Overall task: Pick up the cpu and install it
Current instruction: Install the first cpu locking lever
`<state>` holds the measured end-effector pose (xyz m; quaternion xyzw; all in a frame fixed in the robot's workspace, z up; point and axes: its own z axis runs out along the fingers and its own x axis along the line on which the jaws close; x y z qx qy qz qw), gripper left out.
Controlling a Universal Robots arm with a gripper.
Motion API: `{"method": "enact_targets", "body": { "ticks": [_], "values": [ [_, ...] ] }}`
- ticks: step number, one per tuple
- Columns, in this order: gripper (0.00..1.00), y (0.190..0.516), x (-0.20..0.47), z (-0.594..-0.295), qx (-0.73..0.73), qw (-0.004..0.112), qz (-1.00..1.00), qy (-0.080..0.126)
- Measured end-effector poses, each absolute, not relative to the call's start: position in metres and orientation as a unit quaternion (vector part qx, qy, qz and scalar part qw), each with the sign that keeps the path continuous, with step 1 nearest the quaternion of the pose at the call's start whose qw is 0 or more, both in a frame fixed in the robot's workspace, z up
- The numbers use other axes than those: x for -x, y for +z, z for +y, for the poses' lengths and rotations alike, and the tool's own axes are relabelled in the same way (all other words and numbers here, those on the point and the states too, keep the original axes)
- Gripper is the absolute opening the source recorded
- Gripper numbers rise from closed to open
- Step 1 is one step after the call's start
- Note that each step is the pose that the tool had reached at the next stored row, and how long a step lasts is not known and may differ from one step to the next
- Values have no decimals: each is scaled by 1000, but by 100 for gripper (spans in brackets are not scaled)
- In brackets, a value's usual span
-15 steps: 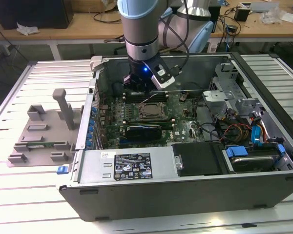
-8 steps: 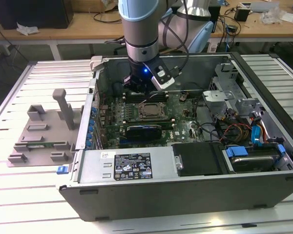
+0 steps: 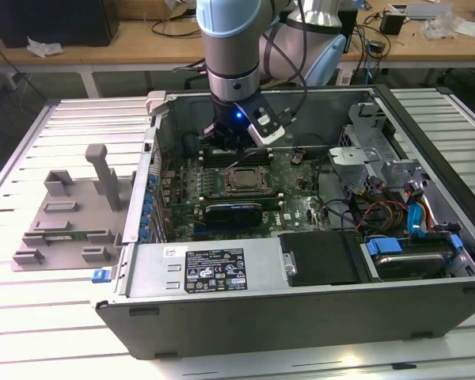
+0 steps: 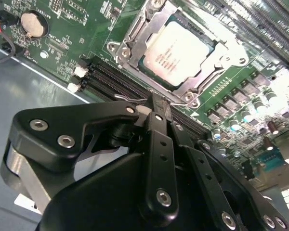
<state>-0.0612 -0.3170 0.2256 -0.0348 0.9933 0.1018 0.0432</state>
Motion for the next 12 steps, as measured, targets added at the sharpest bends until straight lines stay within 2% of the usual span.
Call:
{"method": "enact_targets", "body": {
  "ticks": [12],
  "values": [
    [11,221,59,-308,35,43,993,102]
  ]
}}
